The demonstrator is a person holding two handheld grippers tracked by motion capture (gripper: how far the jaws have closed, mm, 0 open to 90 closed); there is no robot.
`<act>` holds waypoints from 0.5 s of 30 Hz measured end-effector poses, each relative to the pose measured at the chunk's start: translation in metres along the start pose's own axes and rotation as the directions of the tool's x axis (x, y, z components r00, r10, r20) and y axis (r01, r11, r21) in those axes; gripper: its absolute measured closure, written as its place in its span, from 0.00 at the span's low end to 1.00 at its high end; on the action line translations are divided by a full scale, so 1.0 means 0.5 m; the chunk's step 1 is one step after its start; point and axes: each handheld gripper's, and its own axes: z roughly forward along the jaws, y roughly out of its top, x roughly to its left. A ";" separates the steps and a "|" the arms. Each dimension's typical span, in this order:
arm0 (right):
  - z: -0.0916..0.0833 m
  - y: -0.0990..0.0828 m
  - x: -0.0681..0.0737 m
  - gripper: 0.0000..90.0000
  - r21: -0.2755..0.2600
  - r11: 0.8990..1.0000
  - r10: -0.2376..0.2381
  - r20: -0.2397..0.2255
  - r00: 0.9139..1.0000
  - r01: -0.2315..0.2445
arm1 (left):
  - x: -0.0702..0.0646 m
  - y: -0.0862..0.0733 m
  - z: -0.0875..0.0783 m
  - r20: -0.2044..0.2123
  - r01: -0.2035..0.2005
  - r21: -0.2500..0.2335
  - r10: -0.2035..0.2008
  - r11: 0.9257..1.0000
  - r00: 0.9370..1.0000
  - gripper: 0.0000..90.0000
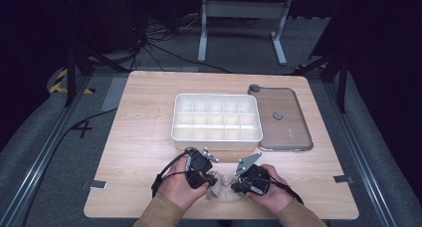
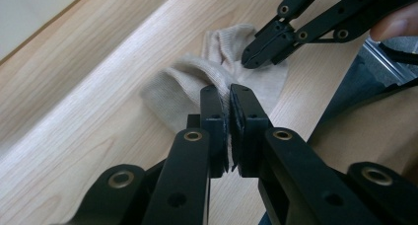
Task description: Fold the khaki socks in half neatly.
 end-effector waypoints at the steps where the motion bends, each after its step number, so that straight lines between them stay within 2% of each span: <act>1: 0.000 0.000 0.000 1.00 0.000 1.000 0.001 0.001 1.000 -0.001 | -0.002 0.001 0.002 0.001 0.000 0.005 0.000 1.000 1.000 0.95; 7: 0.000 -0.001 0.001 1.00 -0.005 1.000 0.002 0.001 1.000 -0.002 | -0.001 0.002 0.021 0.003 -0.003 0.006 0.003 1.000 1.000 0.95; 13: 0.001 -0.002 0.000 1.00 -0.010 1.000 0.011 0.002 1.000 -0.011 | -0.012 0.007 0.027 0.022 -0.009 -0.005 0.010 1.000 1.000 0.95; 14: 0.001 -0.002 0.000 1.00 -0.010 1.000 0.011 0.002 1.000 -0.011 | -0.013 0.009 0.029 0.022 -0.019 0.002 0.019 1.000 1.000 0.95; 15: 0.001 -0.002 0.000 1.00 -0.011 1.000 0.011 0.002 1.000 -0.011 | -0.016 0.010 0.034 0.021 -0.011 0.007 0.011 1.000 1.000 0.95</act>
